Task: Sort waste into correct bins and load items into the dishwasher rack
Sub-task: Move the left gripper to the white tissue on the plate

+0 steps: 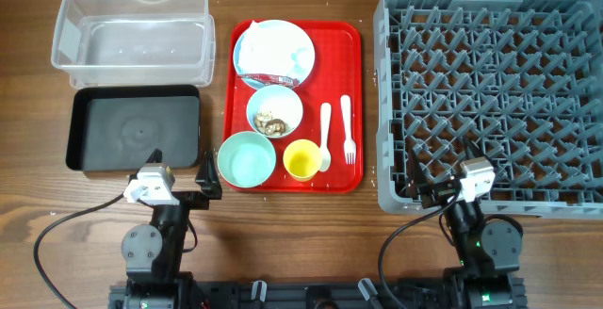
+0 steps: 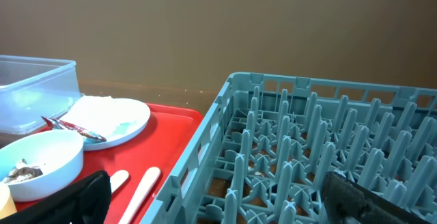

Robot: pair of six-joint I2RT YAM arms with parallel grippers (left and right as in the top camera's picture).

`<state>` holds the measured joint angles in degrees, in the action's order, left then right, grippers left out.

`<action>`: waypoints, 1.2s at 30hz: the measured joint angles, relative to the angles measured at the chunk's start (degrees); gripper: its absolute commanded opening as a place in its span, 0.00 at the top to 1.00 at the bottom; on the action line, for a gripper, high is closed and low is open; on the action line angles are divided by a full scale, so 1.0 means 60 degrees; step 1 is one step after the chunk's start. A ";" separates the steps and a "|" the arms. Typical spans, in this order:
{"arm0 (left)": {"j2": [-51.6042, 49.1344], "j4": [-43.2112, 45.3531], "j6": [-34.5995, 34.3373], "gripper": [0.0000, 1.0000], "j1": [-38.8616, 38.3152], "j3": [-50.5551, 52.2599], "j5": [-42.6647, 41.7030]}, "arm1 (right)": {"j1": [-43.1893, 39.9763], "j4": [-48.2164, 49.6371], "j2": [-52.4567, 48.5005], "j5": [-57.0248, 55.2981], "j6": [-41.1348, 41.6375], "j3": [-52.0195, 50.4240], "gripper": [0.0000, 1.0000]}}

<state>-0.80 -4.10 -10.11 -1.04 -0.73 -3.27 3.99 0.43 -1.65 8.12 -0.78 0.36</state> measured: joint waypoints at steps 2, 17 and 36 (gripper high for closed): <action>0.0000 0.0000 -0.0004 0.00 0.0000 0.0000 0.0000 | 0.0000 0.0000 0.0000 0.0000 0.0000 0.0000 0.00; 0.0000 0.0004 -0.0004 0.00 0.0000 0.0000 -0.0055 | 0.0000 0.1472 0.0000 0.0004 0.0000 0.0000 0.00; -0.0776 0.1042 -0.0004 0.00 0.0000 -0.1122 -0.1260 | 0.0000 0.1676 -0.0047 0.0969 -0.0004 0.0619 0.00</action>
<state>-5.45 2.15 -10.13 -1.04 -7.46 -10.83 3.99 10.48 -1.93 13.93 -0.80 4.08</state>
